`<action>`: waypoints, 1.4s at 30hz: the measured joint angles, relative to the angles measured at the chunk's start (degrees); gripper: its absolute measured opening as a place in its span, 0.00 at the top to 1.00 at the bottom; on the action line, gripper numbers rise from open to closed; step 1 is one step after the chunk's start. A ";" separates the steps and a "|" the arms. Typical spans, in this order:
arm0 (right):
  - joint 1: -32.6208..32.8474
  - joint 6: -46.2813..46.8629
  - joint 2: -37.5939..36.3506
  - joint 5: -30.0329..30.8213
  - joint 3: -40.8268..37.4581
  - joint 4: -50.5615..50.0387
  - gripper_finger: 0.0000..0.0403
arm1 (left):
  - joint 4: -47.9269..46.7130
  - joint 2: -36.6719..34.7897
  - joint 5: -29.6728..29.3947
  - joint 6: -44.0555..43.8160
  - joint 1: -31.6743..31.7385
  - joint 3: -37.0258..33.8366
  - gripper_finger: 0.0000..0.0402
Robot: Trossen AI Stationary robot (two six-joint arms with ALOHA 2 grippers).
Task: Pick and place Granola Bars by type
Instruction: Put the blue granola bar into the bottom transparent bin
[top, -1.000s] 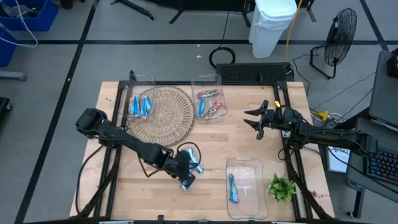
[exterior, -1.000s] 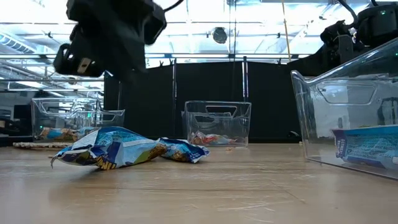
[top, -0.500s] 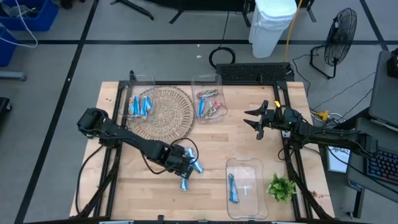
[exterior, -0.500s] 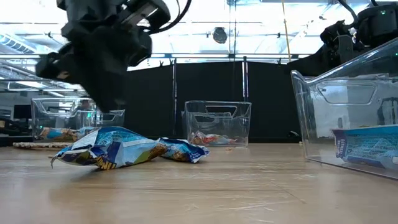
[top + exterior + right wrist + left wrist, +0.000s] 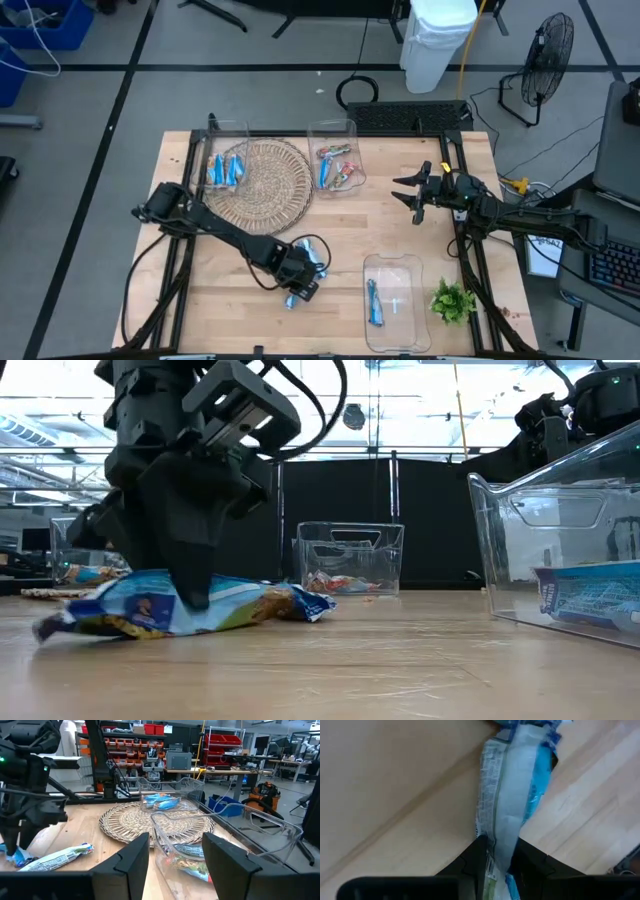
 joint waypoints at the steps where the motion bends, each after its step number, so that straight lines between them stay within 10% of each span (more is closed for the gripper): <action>1: 0.00 0.00 0.05 0.00 0.00 0.04 0.57 | 0.77 0.40 0.60 0.47 0.00 0.00 0.78; 26: 0.00 0.00 0.14 -0.01 0.00 0.07 0.57 | -1.86 -8.81 -7.63 4.96 -2.37 0.00 0.97; 42: 0.00 -0.01 0.18 -0.01 0.00 0.05 0.57 | 0.56 -6.60 -8.00 5.19 -2.72 -0.02 0.45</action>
